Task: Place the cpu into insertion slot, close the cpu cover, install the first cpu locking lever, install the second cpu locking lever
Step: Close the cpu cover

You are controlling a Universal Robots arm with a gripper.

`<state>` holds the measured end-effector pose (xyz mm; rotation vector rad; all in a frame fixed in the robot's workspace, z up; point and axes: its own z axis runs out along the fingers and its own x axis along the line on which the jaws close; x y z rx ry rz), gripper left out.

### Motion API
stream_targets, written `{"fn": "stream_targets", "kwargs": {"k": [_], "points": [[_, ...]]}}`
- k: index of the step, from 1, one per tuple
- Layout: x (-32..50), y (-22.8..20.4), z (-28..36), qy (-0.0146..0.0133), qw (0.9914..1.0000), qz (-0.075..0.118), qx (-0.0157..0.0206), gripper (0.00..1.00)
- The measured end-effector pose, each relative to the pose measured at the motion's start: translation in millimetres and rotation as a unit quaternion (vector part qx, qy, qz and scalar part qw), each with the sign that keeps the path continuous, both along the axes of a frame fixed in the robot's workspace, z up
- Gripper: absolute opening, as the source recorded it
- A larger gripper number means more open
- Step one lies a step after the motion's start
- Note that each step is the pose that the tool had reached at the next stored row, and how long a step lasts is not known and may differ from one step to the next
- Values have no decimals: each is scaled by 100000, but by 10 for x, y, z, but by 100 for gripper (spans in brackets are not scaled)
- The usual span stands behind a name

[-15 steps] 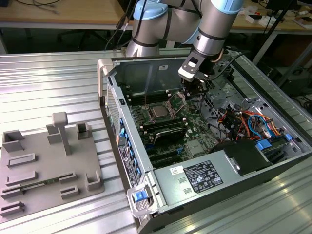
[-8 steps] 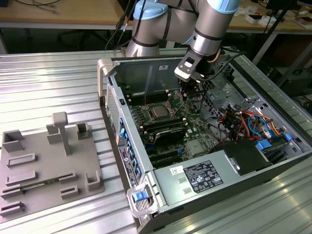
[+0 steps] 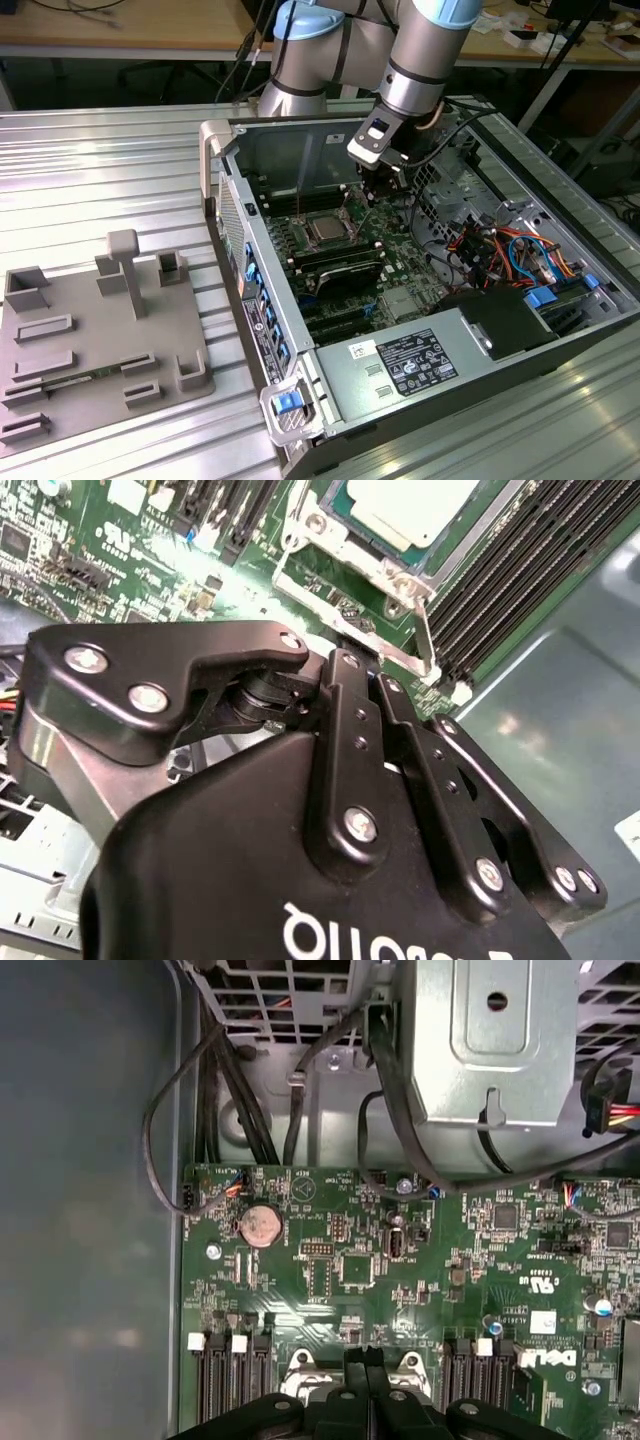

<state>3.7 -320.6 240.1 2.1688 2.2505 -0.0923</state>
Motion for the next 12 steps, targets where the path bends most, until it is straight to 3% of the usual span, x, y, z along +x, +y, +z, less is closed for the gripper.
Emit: {"fn": "stream_targets", "kwargs": {"k": [12], "points": [[-222, 20, -30, 231, 100000, -1, 13, 11]]}}
